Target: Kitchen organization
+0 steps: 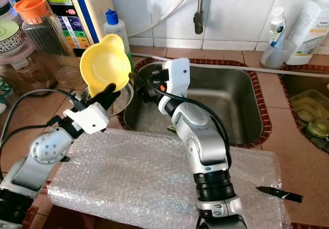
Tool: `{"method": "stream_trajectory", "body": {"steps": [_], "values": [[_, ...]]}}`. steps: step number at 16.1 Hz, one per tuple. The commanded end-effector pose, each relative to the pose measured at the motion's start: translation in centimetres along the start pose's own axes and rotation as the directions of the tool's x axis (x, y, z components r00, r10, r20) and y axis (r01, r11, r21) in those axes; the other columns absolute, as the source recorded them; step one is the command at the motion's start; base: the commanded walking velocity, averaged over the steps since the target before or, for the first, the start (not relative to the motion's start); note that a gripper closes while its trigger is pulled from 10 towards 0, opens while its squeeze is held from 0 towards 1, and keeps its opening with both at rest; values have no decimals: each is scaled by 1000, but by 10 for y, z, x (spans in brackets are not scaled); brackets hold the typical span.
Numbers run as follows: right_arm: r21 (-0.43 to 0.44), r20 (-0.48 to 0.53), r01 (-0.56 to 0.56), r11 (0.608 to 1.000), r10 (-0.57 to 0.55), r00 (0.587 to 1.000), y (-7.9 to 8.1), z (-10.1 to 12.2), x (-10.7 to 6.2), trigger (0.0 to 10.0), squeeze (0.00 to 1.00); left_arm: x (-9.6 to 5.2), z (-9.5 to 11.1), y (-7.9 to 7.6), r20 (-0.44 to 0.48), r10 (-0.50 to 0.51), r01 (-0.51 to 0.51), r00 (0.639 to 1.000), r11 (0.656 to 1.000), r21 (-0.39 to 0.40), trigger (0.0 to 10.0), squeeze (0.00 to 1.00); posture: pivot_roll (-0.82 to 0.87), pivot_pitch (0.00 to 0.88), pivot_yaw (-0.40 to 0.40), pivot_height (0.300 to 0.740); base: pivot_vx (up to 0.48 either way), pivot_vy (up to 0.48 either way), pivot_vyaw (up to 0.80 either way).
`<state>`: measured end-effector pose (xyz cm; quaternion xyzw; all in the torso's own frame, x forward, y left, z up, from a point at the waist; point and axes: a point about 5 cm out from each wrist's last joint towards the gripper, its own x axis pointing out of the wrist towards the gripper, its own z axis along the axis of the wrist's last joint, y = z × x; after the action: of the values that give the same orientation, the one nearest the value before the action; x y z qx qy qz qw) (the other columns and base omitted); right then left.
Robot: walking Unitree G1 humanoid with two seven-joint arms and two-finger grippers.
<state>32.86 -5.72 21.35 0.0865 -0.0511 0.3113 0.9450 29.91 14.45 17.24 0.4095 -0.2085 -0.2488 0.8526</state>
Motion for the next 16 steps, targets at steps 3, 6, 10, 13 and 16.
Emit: {"method": "stream_trajectory", "body": {"steps": [3,6,10,13,16], "values": [[-7,42,-78,997,78,996,17,6,6,10000,0,6,14,-3,59,-16,15,998,1000,13,1490,0,-136,102,89,740,0,0,0],[-90,74,13,996,-7,997,1,7,-7,10000,0,4,7,7,29,27,-27,999,1000,7,2941,0,-143,107,92,740,0,0,0],[-121,114,88,989,-74,991,-16,15,-27,10000,0,2,-1,11,0,24,-24,1000,1000,15,3686,0,-159,115,96,740,0,0,0],[-110,80,44,993,-35,996,-13,7,-41,10000,0,4,-11,18,-32,33,-32,999,999,33,5294,0,-174,122,102,740,0,0,0],[-63,74,-58,996,62,995,7,7,-42,10000,0,11,-8,12,-11,7,-6,1000,998,65,10000,0,-181,123,108,740,0,0,0]]}}
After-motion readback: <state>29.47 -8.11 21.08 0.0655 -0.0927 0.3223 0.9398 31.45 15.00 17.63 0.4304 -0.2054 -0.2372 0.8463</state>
